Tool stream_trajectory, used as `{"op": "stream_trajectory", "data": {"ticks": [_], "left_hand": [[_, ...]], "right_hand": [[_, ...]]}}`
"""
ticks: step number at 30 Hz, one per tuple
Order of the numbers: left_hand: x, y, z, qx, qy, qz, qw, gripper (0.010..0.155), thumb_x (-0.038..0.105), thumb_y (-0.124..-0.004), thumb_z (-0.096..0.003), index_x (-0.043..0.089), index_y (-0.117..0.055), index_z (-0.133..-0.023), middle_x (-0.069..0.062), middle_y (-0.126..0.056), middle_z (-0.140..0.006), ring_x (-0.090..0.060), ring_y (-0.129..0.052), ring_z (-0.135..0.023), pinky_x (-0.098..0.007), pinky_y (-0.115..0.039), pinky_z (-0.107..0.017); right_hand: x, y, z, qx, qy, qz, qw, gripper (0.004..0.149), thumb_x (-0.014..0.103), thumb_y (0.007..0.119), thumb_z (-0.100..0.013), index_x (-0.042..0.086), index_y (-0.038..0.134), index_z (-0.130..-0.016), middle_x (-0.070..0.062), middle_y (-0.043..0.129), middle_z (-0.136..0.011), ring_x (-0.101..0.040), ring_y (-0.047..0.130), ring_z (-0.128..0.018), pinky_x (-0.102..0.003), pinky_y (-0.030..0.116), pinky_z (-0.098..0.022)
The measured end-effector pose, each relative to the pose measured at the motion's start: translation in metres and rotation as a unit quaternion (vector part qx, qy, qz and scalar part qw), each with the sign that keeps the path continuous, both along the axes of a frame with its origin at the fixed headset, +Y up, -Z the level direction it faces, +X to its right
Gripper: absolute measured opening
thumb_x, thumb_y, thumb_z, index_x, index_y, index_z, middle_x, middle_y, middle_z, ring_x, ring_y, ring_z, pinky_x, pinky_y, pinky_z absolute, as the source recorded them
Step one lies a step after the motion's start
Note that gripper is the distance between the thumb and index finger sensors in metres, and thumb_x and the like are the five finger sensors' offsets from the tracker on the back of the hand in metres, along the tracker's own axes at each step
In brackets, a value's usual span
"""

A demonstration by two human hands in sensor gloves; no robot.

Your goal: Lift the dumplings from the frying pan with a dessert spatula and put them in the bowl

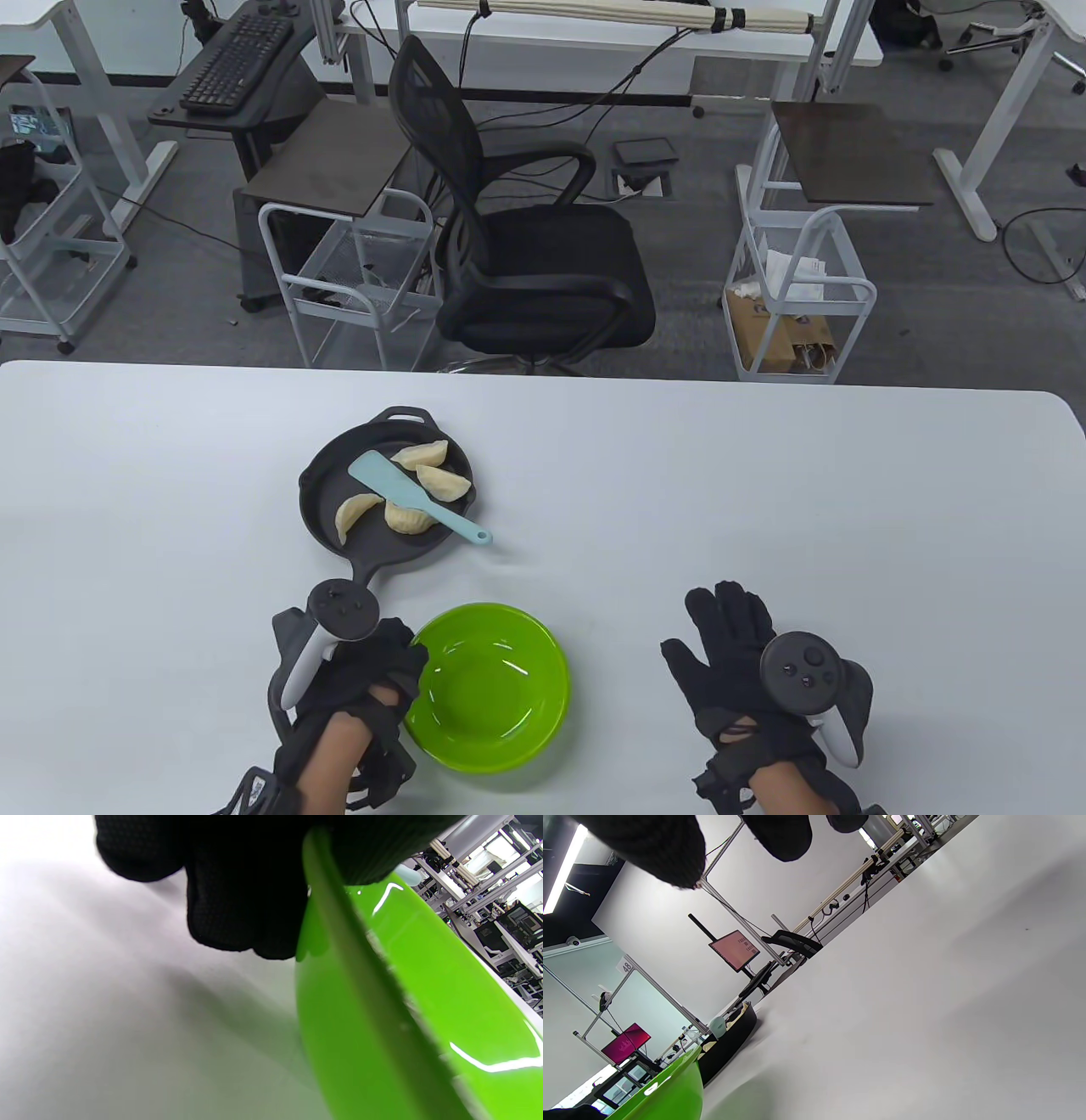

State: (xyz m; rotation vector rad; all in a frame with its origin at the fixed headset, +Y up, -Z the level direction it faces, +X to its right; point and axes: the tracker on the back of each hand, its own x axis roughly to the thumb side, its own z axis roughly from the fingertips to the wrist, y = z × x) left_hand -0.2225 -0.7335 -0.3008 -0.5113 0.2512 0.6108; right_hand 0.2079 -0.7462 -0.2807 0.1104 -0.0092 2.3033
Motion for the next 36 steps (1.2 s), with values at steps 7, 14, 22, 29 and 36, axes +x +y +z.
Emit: {"op": "stream_trajectory", "data": {"ticks": [7,14,22,29,36], "left_hand": [[0.0,-0.004,-0.002,-0.004,-0.004,0.031,1.0,0.05,0.047,-0.078,-0.0489,0.026,-0.069,-0.094,0.003,-0.104,-0.076,-0.022,-0.102,-0.065,-0.048,-0.078,-0.052],[0.002,-0.005,-0.002,-0.001,-0.005,0.055,0.998,0.051,0.047,-0.079,-0.0487,0.024,-0.069,-0.093,0.003,-0.105,-0.073,-0.022,-0.102,-0.063,-0.048,-0.079,-0.051],[0.007,-0.006,-0.002,0.017,-0.005,0.065,0.998,0.053,0.047,-0.079,-0.0483,0.022,-0.067,-0.093,0.003,-0.107,-0.07,-0.021,-0.104,-0.06,-0.047,-0.08,-0.049],[0.01,-0.006,-0.001,0.028,0.0,0.072,0.997,0.054,0.046,-0.078,-0.0484,0.021,-0.064,-0.094,0.003,-0.107,-0.068,-0.021,-0.105,-0.059,-0.047,-0.08,-0.048],[0.016,-0.006,0.001,0.045,0.003,0.078,0.996,0.056,0.045,-0.078,-0.0484,0.021,-0.061,-0.096,0.003,-0.107,-0.067,-0.021,-0.105,-0.058,-0.047,-0.08,-0.048]], "right_hand": [[-0.001,-0.001,0.0,-0.007,0.004,-0.012,1.0,0.072,0.051,0.075,-0.056,0.013,0.048,-0.11,-0.024,0.024,-0.114,-0.058,0.018,-0.101,-0.071,0.021,-0.073],[-0.003,-0.002,0.0,-0.016,0.011,-0.023,1.0,0.072,0.051,0.075,-0.056,0.013,0.047,-0.11,-0.025,0.028,-0.114,-0.059,0.02,-0.101,-0.072,0.023,-0.073],[-0.008,-0.006,0.001,-0.036,0.022,-0.057,0.998,0.072,0.051,0.074,-0.056,0.011,0.047,-0.11,-0.026,0.032,-0.114,-0.06,0.024,-0.101,-0.072,0.024,-0.073],[-0.015,-0.012,0.001,-0.068,0.035,-0.105,0.992,0.073,0.052,0.074,-0.056,0.01,0.046,-0.11,-0.028,0.035,-0.113,-0.061,0.029,-0.1,-0.072,0.027,-0.072],[-0.02,-0.016,0.001,-0.09,0.046,-0.14,0.985,0.073,0.052,0.074,-0.057,0.01,0.045,-0.11,-0.028,0.034,-0.113,-0.061,0.03,-0.1,-0.072,0.028,-0.072]]}}
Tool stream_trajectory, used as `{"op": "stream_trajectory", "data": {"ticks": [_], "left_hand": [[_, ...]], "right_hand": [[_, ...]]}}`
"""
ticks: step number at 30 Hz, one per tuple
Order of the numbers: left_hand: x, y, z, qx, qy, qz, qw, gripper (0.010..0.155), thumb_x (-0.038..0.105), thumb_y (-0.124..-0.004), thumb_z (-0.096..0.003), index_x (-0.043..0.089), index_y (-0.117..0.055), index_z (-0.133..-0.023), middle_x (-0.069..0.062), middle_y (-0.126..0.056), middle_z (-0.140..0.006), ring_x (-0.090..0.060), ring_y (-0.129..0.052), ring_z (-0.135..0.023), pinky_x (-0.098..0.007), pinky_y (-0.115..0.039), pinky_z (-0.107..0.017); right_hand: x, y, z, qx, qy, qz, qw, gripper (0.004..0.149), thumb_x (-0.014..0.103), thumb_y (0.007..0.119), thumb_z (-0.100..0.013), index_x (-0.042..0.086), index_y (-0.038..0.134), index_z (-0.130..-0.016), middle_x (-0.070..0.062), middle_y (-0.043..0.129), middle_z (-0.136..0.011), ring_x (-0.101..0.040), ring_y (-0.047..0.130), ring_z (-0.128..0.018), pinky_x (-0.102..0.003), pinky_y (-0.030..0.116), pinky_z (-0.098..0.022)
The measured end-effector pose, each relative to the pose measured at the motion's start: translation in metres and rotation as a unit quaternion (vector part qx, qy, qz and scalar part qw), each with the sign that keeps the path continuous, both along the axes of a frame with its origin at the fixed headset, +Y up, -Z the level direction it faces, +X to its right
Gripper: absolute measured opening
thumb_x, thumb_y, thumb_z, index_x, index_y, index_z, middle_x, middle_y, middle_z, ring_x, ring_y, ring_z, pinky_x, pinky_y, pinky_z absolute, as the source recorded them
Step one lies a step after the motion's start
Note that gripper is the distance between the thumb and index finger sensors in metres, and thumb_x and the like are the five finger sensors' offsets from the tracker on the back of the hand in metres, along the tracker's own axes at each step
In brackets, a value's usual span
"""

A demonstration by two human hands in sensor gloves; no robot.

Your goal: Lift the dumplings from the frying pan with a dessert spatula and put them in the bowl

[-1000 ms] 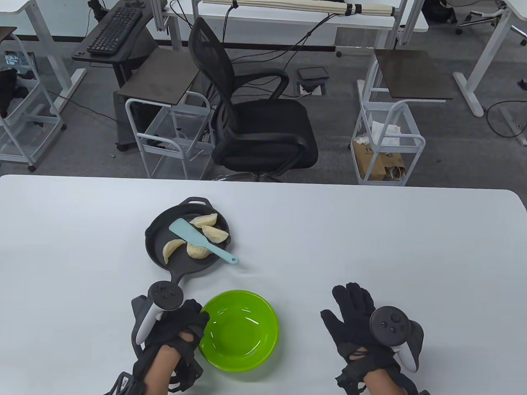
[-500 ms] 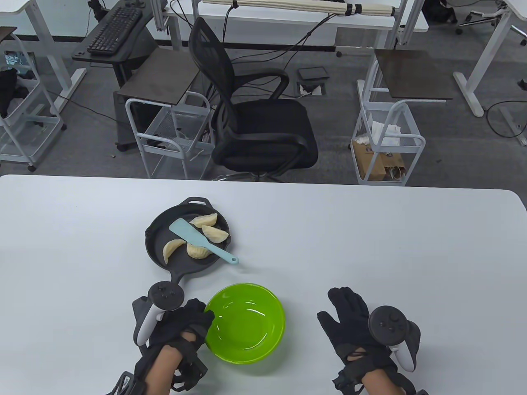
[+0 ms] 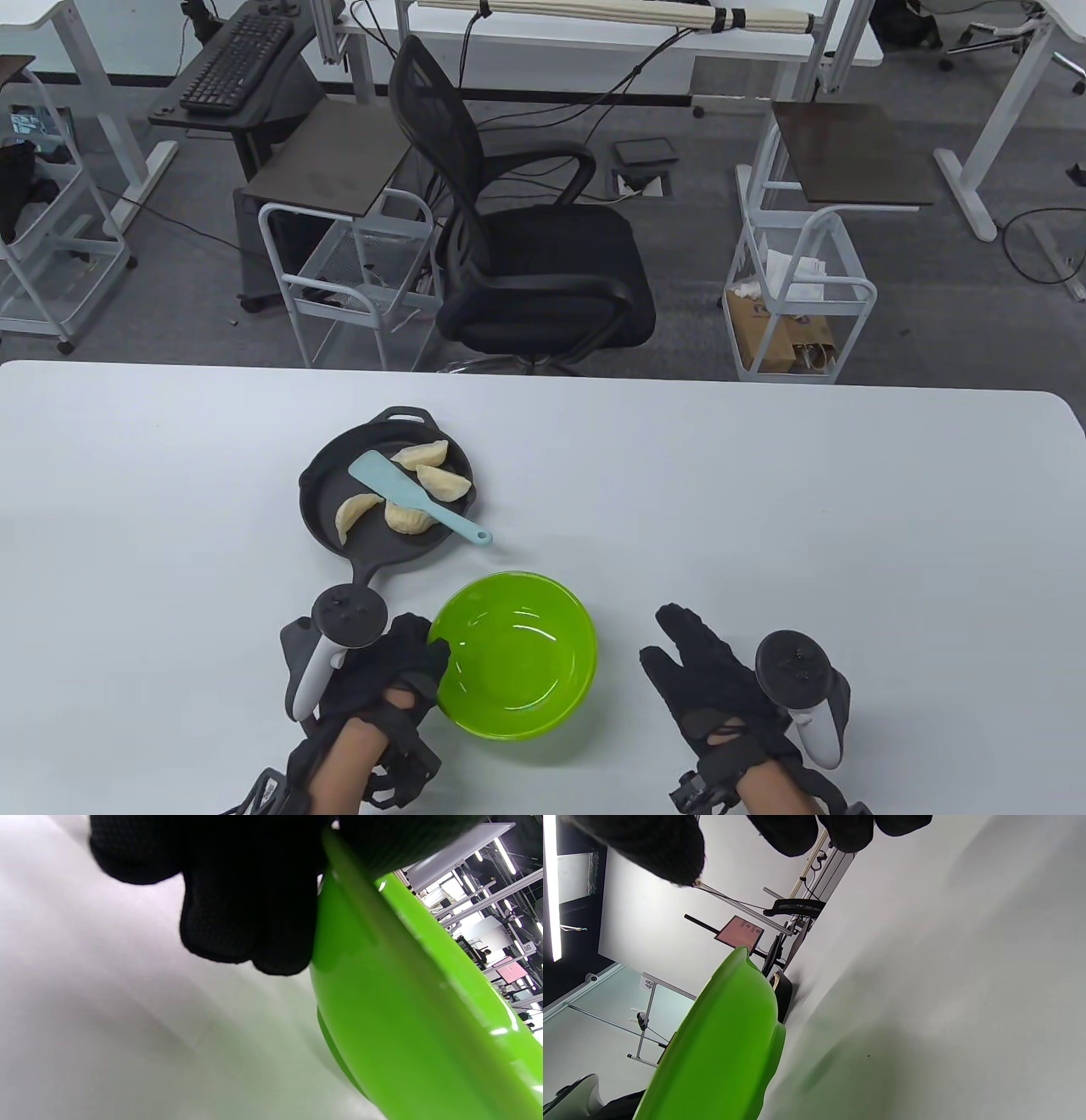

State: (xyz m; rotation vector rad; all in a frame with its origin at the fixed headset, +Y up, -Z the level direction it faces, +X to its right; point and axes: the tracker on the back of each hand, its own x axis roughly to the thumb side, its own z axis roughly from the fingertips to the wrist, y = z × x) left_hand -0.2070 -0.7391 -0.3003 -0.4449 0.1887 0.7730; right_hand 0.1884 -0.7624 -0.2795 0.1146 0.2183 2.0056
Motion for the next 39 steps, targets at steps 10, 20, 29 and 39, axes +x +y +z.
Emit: {"op": "stream_trajectory", "data": {"ticks": [10,20,29,39], "left_hand": [[0.006,-0.001,0.003,0.027,0.017,0.003,0.999,0.058,0.045,-0.078,-0.0483,0.021,-0.059,-0.097,0.002,-0.107,-0.067,-0.021,-0.104,-0.059,-0.047,-0.08,-0.049],[0.014,0.0,0.005,0.045,0.011,0.002,0.999,0.06,0.044,-0.078,-0.0482,0.02,-0.056,-0.099,0.002,-0.107,-0.068,-0.021,-0.104,-0.059,-0.047,-0.08,-0.049],[0.023,-0.001,0.006,0.054,-0.006,0.012,0.998,0.061,0.044,-0.08,-0.0477,0.02,-0.056,-0.099,0.001,-0.107,-0.069,-0.021,-0.104,-0.06,-0.047,-0.08,-0.049],[0.033,-0.002,0.008,0.061,-0.029,0.025,0.997,0.061,0.044,-0.08,-0.0475,0.02,-0.057,-0.099,0.001,-0.107,-0.069,-0.022,-0.105,-0.06,-0.048,-0.08,-0.05]], "right_hand": [[-0.007,-0.005,0.002,-0.034,0.012,-0.043,0.998,0.074,0.053,0.073,-0.057,0.009,0.043,-0.11,-0.029,0.037,-0.112,-0.062,0.034,-0.099,-0.072,0.03,-0.072],[-0.017,-0.011,0.003,-0.074,0.039,-0.078,0.993,0.078,0.054,0.073,-0.057,0.004,0.041,-0.108,-0.032,0.05,-0.107,-0.062,0.048,-0.096,-0.073,0.036,-0.071],[-0.028,-0.018,0.005,-0.112,0.062,-0.084,0.988,0.083,0.056,0.073,-0.057,0.0,0.037,-0.106,-0.029,0.072,-0.097,-0.058,0.07,-0.087,-0.07,0.052,-0.067],[-0.033,-0.025,0.006,-0.146,0.063,-0.124,0.98,0.082,0.053,0.074,-0.058,-0.006,0.038,-0.102,-0.023,0.085,-0.087,-0.052,0.083,-0.078,-0.067,0.061,-0.064]]}}
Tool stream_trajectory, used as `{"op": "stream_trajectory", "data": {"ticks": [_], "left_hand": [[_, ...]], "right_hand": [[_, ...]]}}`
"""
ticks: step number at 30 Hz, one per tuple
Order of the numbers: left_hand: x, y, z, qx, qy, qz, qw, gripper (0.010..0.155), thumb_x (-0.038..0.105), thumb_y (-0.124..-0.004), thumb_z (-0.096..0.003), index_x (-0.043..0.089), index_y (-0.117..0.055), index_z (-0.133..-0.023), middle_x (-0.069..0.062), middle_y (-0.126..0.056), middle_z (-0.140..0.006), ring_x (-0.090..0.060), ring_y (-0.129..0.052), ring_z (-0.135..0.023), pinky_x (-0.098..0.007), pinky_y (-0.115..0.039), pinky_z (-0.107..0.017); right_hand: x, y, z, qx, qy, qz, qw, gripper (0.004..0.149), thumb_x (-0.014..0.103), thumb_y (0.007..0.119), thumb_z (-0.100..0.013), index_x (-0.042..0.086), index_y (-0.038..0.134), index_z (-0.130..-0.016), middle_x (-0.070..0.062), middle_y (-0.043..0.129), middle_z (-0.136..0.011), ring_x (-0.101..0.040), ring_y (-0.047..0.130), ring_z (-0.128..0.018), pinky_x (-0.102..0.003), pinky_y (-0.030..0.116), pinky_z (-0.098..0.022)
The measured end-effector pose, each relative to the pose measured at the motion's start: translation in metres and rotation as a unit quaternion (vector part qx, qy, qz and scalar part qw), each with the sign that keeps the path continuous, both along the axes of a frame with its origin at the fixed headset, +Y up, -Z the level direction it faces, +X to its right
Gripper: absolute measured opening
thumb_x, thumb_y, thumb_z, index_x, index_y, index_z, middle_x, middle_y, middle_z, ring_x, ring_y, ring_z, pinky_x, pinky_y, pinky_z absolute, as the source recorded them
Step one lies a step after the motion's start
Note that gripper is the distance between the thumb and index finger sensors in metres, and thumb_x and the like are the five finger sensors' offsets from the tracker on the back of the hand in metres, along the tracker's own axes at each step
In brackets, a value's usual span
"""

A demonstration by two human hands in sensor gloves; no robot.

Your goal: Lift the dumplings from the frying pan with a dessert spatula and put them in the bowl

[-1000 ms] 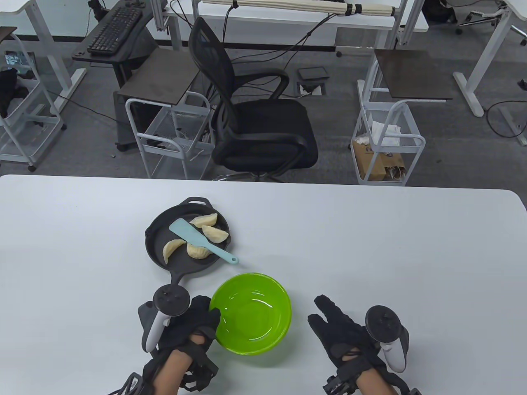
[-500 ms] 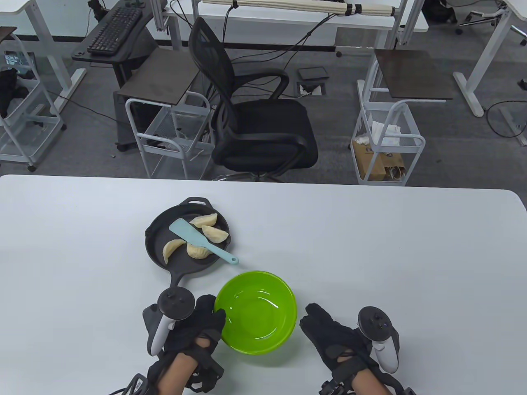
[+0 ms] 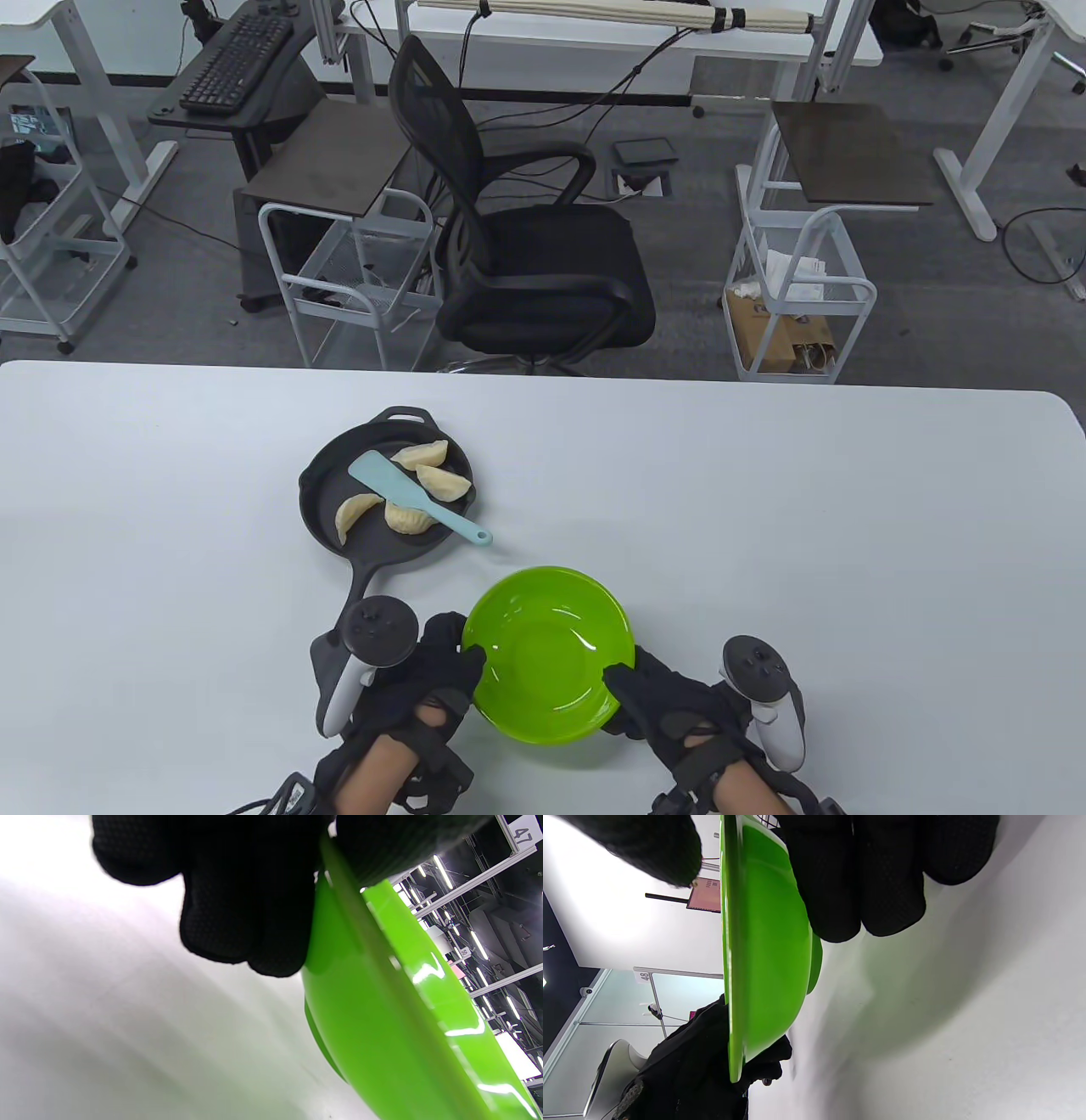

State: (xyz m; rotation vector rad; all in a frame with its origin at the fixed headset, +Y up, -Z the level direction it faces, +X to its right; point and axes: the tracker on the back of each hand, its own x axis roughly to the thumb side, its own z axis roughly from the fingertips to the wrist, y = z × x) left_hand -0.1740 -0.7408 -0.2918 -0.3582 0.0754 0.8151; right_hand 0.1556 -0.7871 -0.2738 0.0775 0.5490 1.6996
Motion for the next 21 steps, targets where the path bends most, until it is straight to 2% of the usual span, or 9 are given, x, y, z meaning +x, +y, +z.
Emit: {"op": "stream_trajectory", "data": {"ticks": [11,21], "left_hand": [[0.003,-0.001,0.0,-0.001,-0.02,0.013,1.0,0.062,0.046,-0.078,-0.0483,0.021,-0.057,-0.1,0.0,-0.106,-0.071,-0.022,-0.104,-0.063,-0.049,-0.078,-0.053],[0.002,-0.001,0.0,0.002,-0.034,0.022,0.999,0.065,0.057,-0.073,-0.0484,0.024,-0.062,-0.102,0.0,-0.098,-0.089,-0.026,-0.094,-0.081,-0.056,-0.068,-0.066]], "right_hand": [[0.002,0.0,-0.001,-0.015,0.002,-0.004,1.0,0.069,0.042,0.073,-0.059,-0.006,0.045,-0.101,-0.024,0.088,-0.083,-0.051,0.087,-0.073,-0.066,0.063,-0.064],[0.013,-0.003,-0.006,-0.032,-0.032,-0.014,0.999,0.067,0.04,0.073,-0.059,-0.006,0.048,-0.1,-0.025,0.09,-0.08,-0.051,0.089,-0.07,-0.065,0.064,-0.063]]}}
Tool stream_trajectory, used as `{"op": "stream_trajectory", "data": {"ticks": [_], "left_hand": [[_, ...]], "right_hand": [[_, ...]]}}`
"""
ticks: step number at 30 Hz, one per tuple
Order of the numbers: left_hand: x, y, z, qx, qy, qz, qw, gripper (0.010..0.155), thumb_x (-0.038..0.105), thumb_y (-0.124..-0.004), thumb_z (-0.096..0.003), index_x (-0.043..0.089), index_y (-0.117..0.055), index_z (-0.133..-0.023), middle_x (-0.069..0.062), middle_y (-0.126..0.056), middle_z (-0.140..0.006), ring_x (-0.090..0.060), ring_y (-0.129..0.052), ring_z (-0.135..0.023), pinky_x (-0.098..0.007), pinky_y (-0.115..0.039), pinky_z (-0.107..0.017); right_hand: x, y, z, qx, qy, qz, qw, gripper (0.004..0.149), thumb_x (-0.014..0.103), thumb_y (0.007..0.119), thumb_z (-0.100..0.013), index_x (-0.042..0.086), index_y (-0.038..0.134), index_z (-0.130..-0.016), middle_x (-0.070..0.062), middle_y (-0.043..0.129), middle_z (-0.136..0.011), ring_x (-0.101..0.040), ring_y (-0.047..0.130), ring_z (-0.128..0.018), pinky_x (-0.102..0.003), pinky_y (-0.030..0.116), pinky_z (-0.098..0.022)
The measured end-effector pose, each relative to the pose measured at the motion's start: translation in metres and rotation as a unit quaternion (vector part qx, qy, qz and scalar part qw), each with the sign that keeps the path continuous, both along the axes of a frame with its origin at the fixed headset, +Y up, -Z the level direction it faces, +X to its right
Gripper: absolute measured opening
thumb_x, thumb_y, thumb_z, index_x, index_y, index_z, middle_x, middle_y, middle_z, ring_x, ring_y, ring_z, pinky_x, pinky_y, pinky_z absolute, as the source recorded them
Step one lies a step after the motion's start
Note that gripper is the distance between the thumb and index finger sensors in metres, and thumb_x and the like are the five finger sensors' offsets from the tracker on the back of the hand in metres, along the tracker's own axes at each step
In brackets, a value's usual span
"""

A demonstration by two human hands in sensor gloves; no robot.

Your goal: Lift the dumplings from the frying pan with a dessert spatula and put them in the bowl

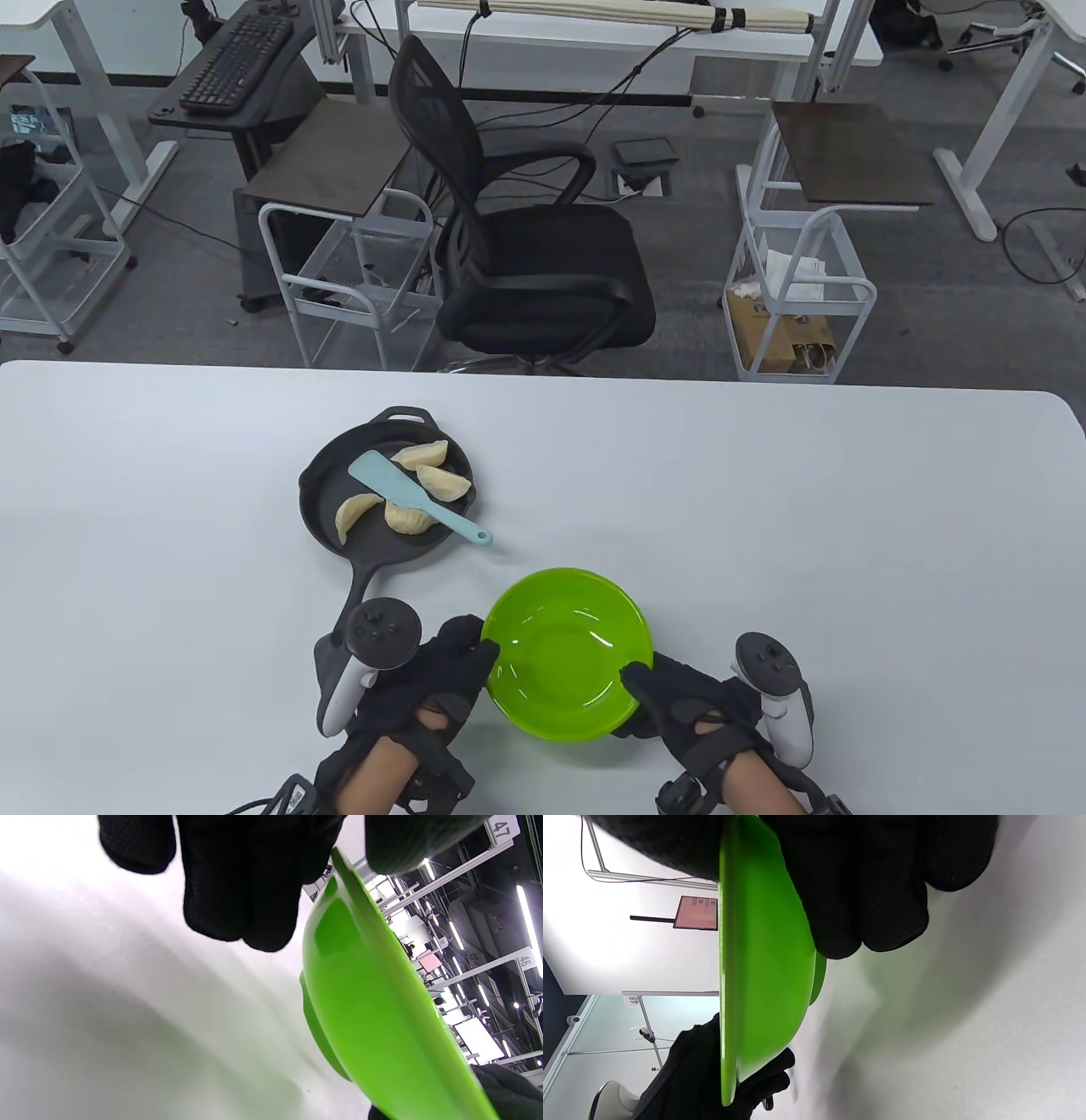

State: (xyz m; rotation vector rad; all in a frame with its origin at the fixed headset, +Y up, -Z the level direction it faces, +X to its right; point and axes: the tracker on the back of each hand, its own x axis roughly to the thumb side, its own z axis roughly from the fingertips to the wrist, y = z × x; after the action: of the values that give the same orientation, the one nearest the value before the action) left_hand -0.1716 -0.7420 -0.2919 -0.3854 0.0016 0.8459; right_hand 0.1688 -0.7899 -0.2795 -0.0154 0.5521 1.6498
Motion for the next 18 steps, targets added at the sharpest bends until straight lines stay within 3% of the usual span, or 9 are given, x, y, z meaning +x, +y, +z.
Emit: {"op": "stream_trajectory", "data": {"ticks": [8,11,18], "left_hand": [[0.002,0.003,0.002,0.025,-0.001,-0.086,0.996,0.072,0.062,-0.073,-0.0465,0.027,-0.055,-0.107,-0.003,-0.082,-0.106,-0.031,-0.077,-0.099,-0.063,-0.05,-0.076],[0.002,0.006,0.001,0.036,-0.004,-0.135,0.99,0.075,0.064,-0.073,-0.0461,0.028,-0.051,-0.108,-0.003,-0.076,-0.111,-0.032,-0.07,-0.105,-0.064,-0.043,-0.077],[0.002,0.007,0.003,0.047,0.002,-0.141,0.989,0.08,0.066,-0.073,-0.0452,0.03,-0.044,-0.11,-0.003,-0.064,-0.117,-0.033,-0.055,-0.111,-0.065,-0.04,-0.078]], "right_hand": [[0.02,0.003,-0.004,-0.007,-0.087,-0.007,0.996,0.066,0.04,0.074,-0.059,-0.006,0.049,-0.1,-0.024,0.092,-0.076,-0.048,0.093,-0.062,-0.062,0.069,-0.059],[0.032,0.005,-0.006,-0.012,-0.149,-0.012,0.989,0.067,0.04,0.074,-0.058,-0.006,0.049,-0.1,-0.024,0.093,-0.075,-0.046,0.095,-0.06,-0.061,0.07,-0.058],[0.073,0.002,-0.029,-0.038,-0.273,-0.014,0.961,0.067,0.039,0.072,-0.059,-0.004,0.045,-0.102,-0.025,0.09,-0.078,-0.047,0.092,-0.063,-0.062,0.067,-0.06]]}}
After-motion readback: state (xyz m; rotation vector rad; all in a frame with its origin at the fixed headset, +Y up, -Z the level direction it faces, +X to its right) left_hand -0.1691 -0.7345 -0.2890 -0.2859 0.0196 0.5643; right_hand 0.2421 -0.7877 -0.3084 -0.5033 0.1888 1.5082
